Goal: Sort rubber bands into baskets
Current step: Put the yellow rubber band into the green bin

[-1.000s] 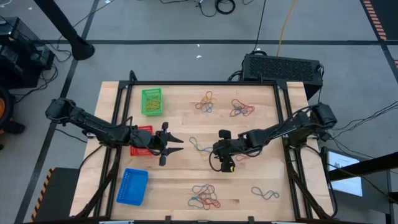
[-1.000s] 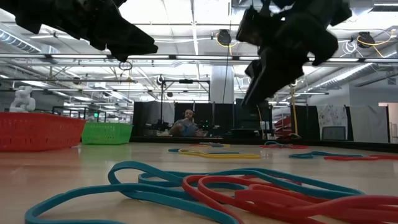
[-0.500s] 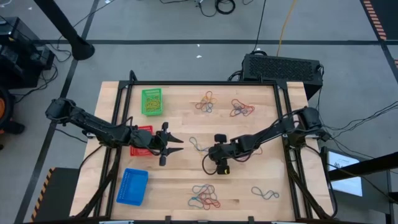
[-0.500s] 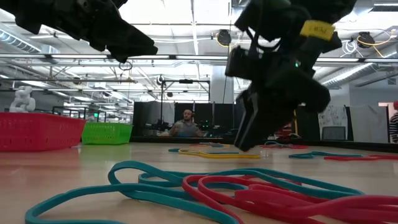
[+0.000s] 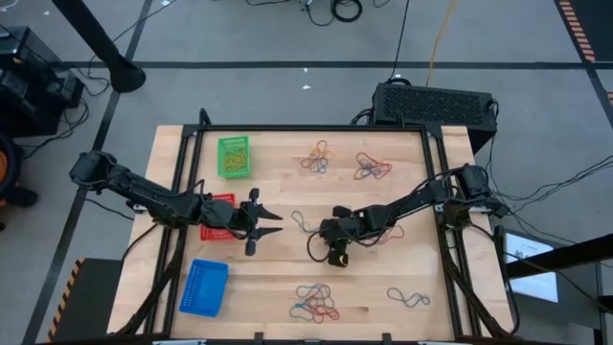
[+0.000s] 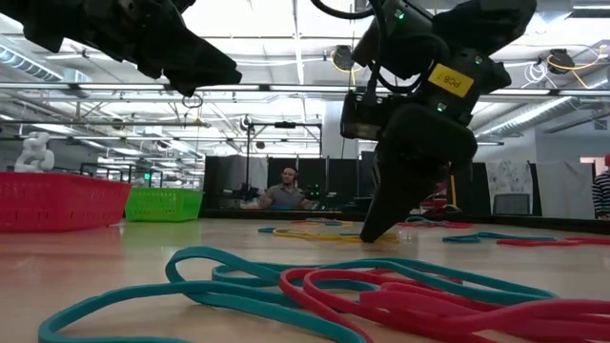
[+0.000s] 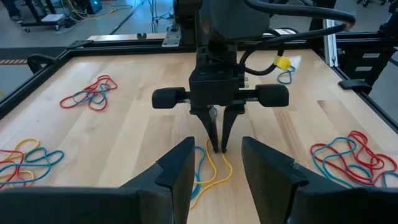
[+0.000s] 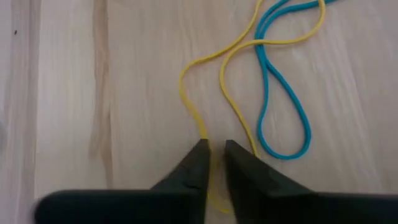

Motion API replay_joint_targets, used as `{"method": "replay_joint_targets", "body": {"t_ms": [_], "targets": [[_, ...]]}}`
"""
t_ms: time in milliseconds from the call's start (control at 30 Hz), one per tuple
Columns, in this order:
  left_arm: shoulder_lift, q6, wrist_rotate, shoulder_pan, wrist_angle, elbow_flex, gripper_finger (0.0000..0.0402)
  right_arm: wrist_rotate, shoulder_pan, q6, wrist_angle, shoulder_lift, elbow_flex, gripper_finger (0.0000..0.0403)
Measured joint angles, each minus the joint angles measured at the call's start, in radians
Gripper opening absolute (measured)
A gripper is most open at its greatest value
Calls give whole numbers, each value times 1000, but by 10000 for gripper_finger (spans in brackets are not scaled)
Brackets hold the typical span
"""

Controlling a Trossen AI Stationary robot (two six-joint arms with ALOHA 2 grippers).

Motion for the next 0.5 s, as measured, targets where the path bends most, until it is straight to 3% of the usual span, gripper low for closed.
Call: {"method": "replay_joint_targets", "body": {"t_ms": [233,500], "targets": [[0,-3,0,0,-4,0,141,-7,1,25,0,-15,-2,2],[0,0,1,0,-5,0,141,-6,19,-6,43,-134,-6,1]]}}
